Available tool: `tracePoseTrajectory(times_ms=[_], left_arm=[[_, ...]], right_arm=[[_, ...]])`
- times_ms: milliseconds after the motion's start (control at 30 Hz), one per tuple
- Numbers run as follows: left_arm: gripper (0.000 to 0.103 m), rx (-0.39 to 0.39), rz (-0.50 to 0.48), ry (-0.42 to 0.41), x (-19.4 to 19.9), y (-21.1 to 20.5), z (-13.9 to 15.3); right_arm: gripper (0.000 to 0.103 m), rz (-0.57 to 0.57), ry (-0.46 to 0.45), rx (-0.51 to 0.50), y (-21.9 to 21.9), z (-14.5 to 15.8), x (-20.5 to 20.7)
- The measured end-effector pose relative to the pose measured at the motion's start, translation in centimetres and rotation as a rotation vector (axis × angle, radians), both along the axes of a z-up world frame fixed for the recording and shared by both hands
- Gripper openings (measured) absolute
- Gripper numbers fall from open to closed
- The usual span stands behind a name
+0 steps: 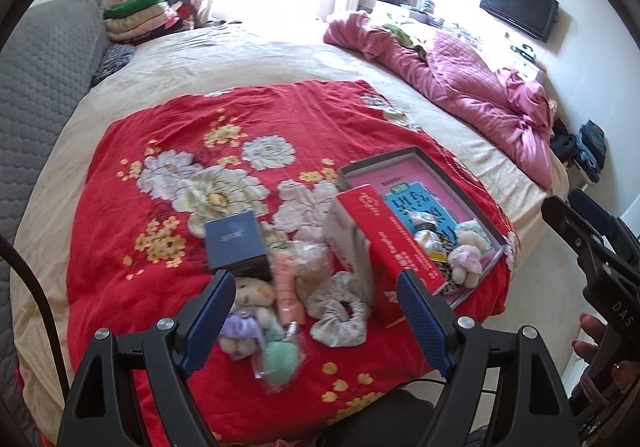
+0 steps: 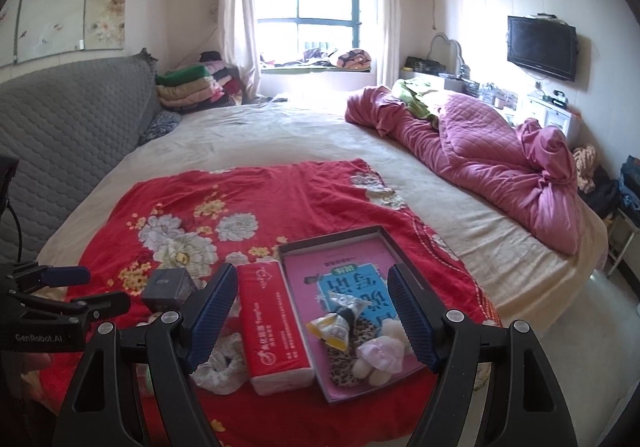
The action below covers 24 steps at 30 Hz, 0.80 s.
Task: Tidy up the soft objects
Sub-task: 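Move both open tools back over the remaining pile of items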
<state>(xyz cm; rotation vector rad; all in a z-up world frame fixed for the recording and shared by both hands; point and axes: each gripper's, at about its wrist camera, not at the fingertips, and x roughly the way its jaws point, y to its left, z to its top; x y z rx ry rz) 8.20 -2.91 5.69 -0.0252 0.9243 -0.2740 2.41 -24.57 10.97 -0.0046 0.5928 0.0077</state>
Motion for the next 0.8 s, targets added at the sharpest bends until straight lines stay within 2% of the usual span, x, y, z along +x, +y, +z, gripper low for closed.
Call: tracePoseTrajectory(times_ms=[467, 800], left_arm=[[0.082, -0.022, 0.143, 0.019, -0.1, 7.8, -1.2], [0.082, -0.022, 0.209, 0.066, -0.1, 11.1, -3.8]], right_arm=[[0.078, 0.105, 0.006, -0.032, 4.8, -0.2, 0.4], [0.078, 0.201, 0.064, -0.087, 8.5, -3.0, 0.7]])
